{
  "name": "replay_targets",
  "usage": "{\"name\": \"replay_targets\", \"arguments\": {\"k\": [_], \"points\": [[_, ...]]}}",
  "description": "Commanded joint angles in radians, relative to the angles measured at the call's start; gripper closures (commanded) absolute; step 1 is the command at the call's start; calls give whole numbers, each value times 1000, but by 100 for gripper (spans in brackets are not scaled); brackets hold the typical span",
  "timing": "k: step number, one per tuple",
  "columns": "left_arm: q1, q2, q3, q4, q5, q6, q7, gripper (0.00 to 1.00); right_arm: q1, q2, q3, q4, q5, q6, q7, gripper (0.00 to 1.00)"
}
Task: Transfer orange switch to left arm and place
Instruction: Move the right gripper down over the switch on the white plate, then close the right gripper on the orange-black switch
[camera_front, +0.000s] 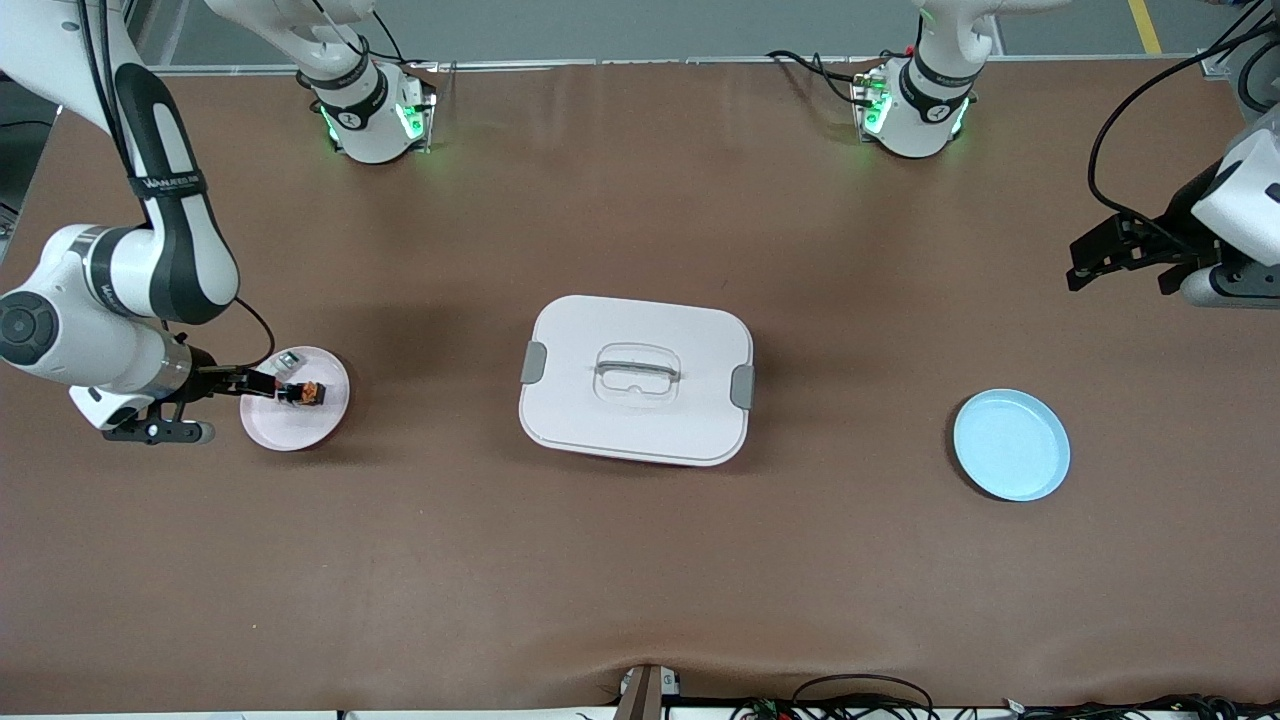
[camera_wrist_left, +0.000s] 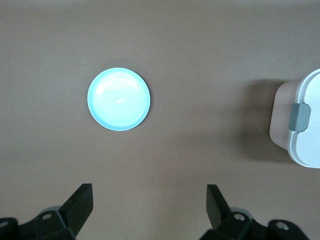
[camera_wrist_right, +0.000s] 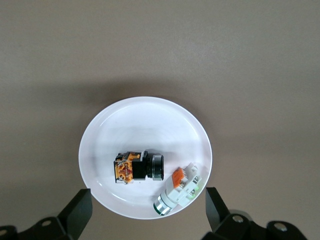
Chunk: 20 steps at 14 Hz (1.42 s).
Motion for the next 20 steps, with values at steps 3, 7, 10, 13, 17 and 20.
{"name": "replay_targets", "arguments": {"k": [3, 7, 10, 13, 17, 20], "points": [[7, 0, -2, -1, -14, 13, 18, 0, -2, 50, 6, -33, -12, 89, -6, 0], [8, 11, -2, 2, -16, 29, 18, 0, 15, 95, 7, -45, -12, 139, -4, 0], [8, 18, -2, 8, -14, 39, 18, 0, 26, 115, 7, -47, -12, 147, -6, 0], [7, 17, -2, 8, -16, 40, 19, 0, 29, 121, 6, -61, -12, 149, -6, 0], [1, 12, -4, -1, -17, 39, 29, 0, 26, 121, 6, -81, -12, 149, -6, 0], [-7, 15, -17, -1, -17, 40, 29, 0, 26, 121, 6, -101, -12, 159, -6, 0]]}}
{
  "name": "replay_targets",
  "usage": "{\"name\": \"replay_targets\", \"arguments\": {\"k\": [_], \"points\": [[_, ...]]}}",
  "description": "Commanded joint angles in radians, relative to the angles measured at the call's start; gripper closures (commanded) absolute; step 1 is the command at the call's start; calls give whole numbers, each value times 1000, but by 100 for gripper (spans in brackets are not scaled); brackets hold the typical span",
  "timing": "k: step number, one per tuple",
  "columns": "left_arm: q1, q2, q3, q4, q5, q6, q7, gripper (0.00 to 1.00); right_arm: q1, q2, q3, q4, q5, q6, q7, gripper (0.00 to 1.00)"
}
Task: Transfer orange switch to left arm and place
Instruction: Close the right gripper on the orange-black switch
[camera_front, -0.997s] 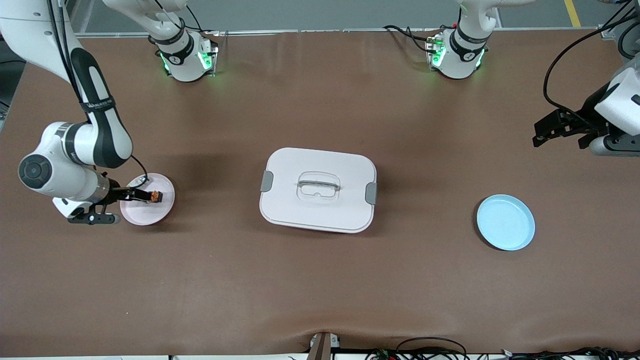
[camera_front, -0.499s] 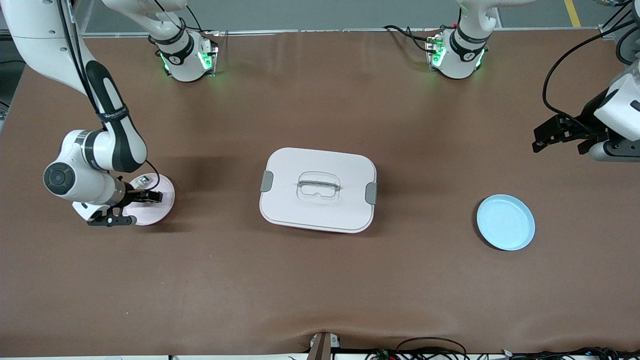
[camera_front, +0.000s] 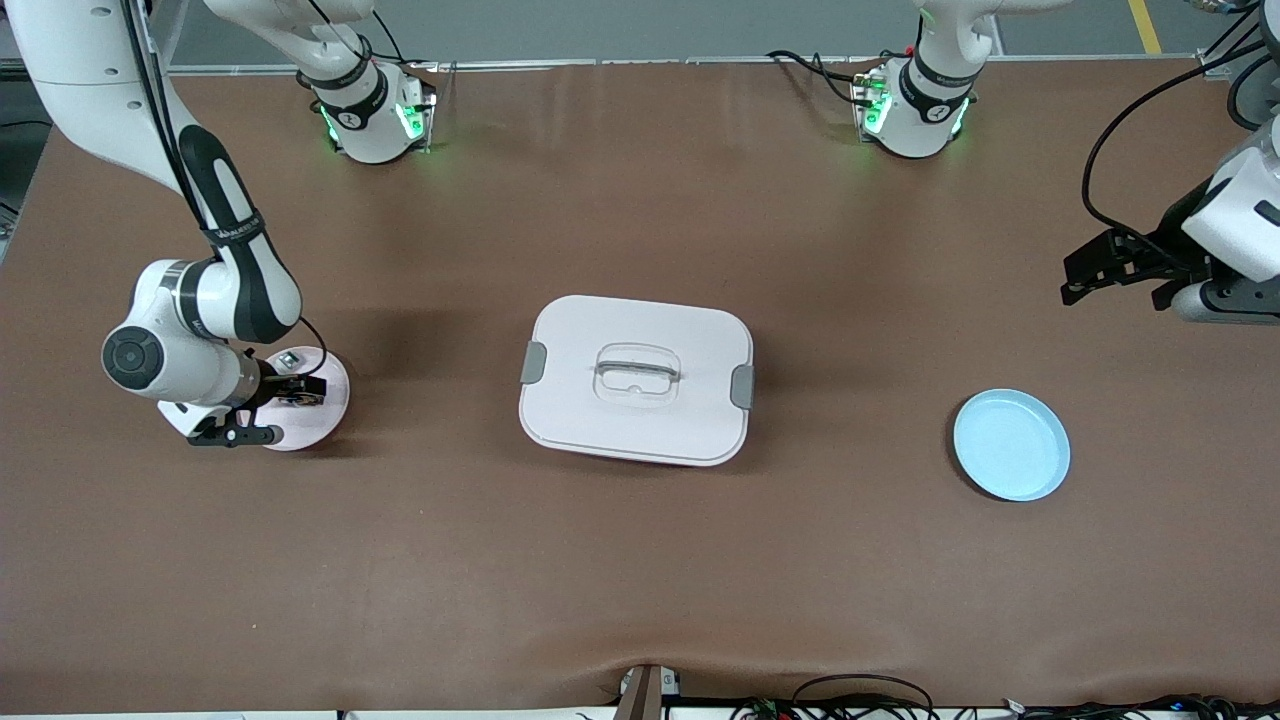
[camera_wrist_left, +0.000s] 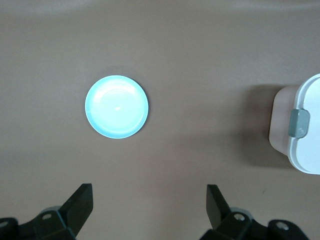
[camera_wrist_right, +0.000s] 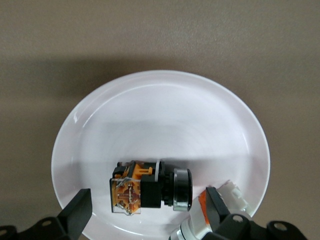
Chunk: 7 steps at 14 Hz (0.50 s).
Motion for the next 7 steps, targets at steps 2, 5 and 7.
{"name": "replay_targets", "arguments": {"k": [2, 5, 7], "points": [[-2, -2, -18, -1, -15, 3, 19, 0, -3, -4, 0, -23, -10, 25, -4, 0], [-3, -3, -21, -1, -16, -3, 17, 0, -3, 9, 0, -23, -10, 36, -4, 0], [3, -2, -30, -2, -16, -4, 17, 0, -3, 28, 0, -23, -10, 60, -4, 0]]}}
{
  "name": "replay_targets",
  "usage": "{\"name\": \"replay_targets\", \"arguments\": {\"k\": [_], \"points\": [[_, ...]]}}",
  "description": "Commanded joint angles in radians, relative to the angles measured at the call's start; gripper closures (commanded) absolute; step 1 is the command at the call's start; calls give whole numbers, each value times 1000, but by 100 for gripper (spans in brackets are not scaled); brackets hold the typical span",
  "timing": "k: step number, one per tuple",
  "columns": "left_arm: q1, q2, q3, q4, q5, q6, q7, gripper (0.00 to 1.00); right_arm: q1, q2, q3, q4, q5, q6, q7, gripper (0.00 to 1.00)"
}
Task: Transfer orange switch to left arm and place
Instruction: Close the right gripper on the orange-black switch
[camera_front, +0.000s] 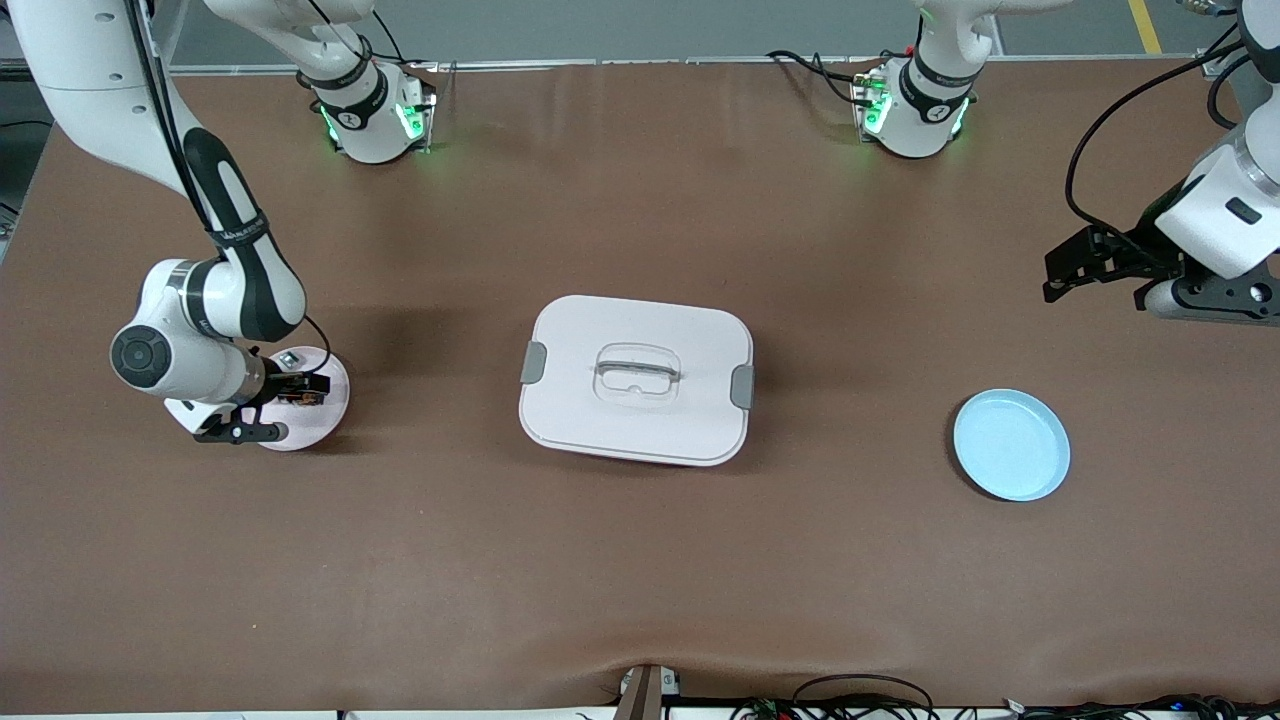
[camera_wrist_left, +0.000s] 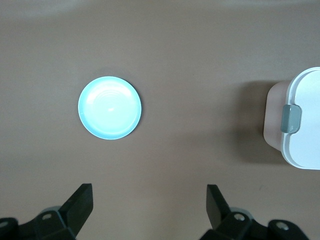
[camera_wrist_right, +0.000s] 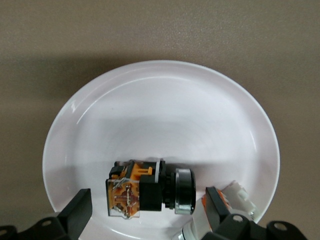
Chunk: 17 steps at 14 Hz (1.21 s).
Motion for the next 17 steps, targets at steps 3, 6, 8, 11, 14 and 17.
{"name": "replay_targets", "arguments": {"k": [3, 6, 8, 11, 14, 17], "points": [[9, -15, -10, -3, -16, -11, 22, 0, -3, 22, 0, -5, -10, 31, -4, 0], [21, -35, -7, 3, -16, -33, 22, 0, -3, 31, 0, -4, -10, 43, -4, 0], [23, -28, -1, 3, -14, -33, 20, 0, -3, 31, 0, -4, -10, 45, -4, 0], [44, -28, 1, 3, -13, -33, 12, 0, -1, 31, 0, -2, -10, 43, -4, 23], [64, -30, 1, 3, -13, -45, 9, 0, 1, 31, 0, -1, -10, 45, -10, 63], [63, -30, 1, 0, -11, -48, -3, 0, 1, 29, 2, 4, -10, 42, -12, 77]]}}
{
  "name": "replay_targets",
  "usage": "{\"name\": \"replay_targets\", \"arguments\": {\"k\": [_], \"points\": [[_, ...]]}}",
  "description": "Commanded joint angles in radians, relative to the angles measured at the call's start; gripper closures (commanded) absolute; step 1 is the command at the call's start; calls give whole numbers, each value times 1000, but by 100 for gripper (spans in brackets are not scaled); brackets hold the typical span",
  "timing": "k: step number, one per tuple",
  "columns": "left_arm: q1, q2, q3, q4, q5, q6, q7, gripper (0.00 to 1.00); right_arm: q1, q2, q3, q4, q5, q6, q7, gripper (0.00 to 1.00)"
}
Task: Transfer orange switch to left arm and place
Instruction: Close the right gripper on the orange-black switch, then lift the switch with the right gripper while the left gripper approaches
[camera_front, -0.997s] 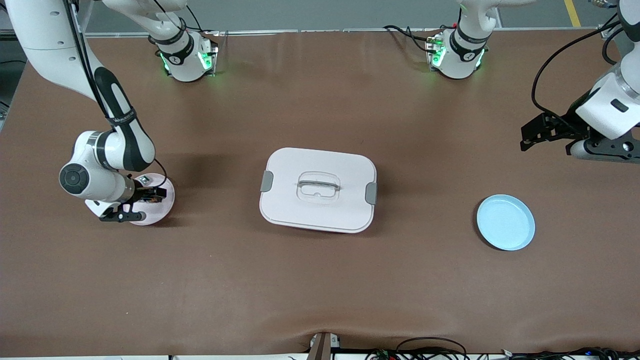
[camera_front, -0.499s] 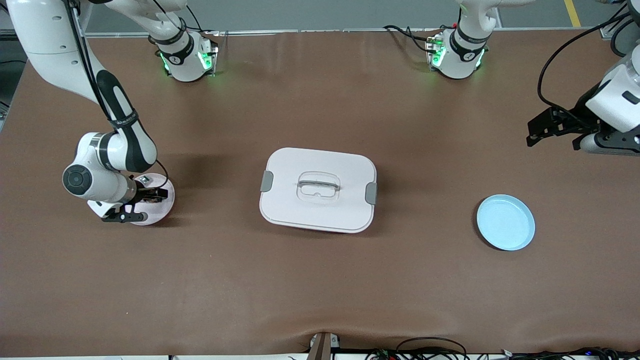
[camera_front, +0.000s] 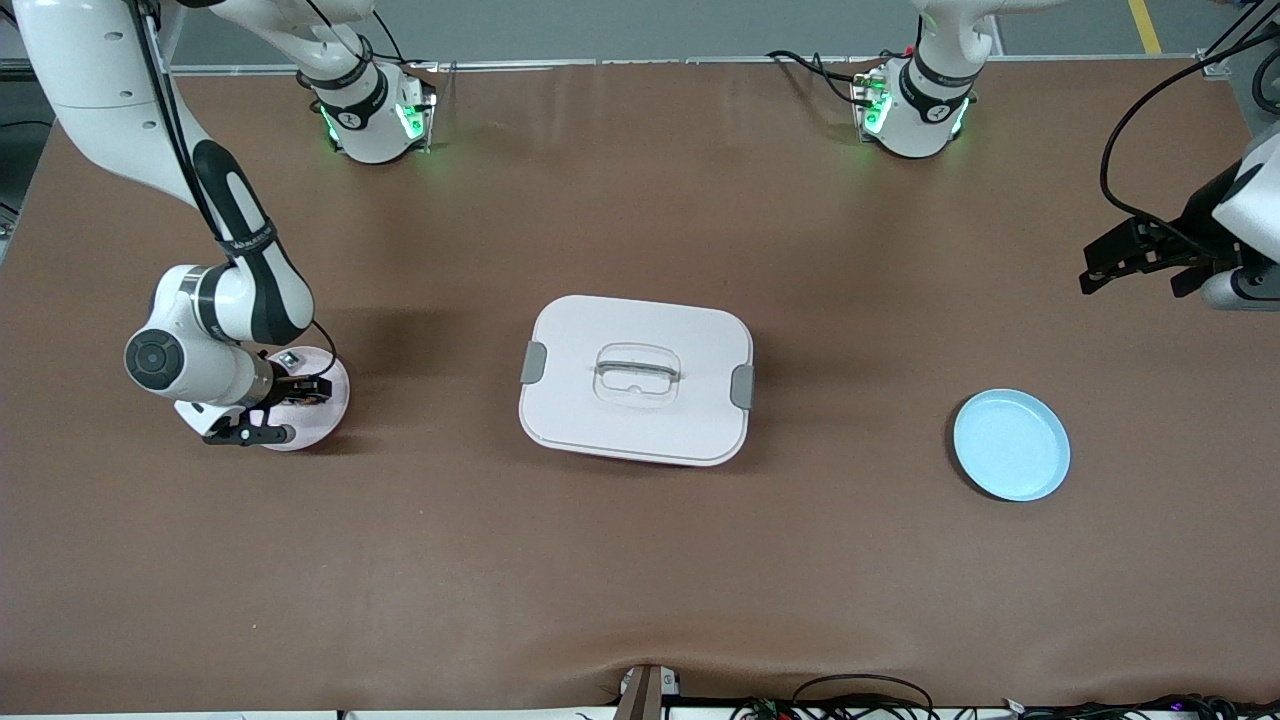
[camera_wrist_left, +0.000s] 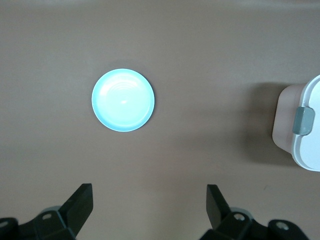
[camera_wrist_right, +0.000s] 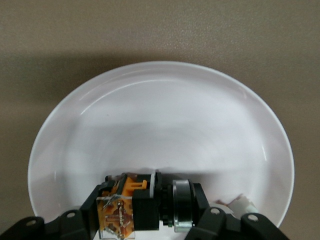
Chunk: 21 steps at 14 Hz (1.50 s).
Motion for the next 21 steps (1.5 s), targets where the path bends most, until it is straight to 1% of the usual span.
{"name": "replay_targets", "arguments": {"k": [1, 4, 6, 9, 14, 15, 20, 21], "points": [[3, -11, -4, -2, -11, -14, 2, 0, 0, -2, 2, 8, -10, 1, -8, 77], [5, -9, -5, 1, -16, -14, 13, 0, 2, -28, 3, 11, -10, -10, -16, 76], [0, -8, -8, 0, -16, -11, 16, 0, 2, -69, 3, 13, -10, -25, -45, 76], [-6, -7, -13, -5, -16, -15, 19, 0, 20, -147, 3, 36, -10, -148, -45, 76], [-24, 2, -25, -2, -14, -9, 17, 0, 74, -262, 6, 91, 1, -410, 2, 79], [-32, 2, -28, -4, -16, -11, 17, 0, 97, -270, 6, 118, 4, -465, 45, 79], [-35, -4, -47, -4, -16, -6, 17, 0, 210, -272, 6, 322, 13, -769, 286, 79], [-35, -7, -63, -2, -14, -6, 17, 0, 235, -270, 8, 367, 22, -821, 345, 79]]}}
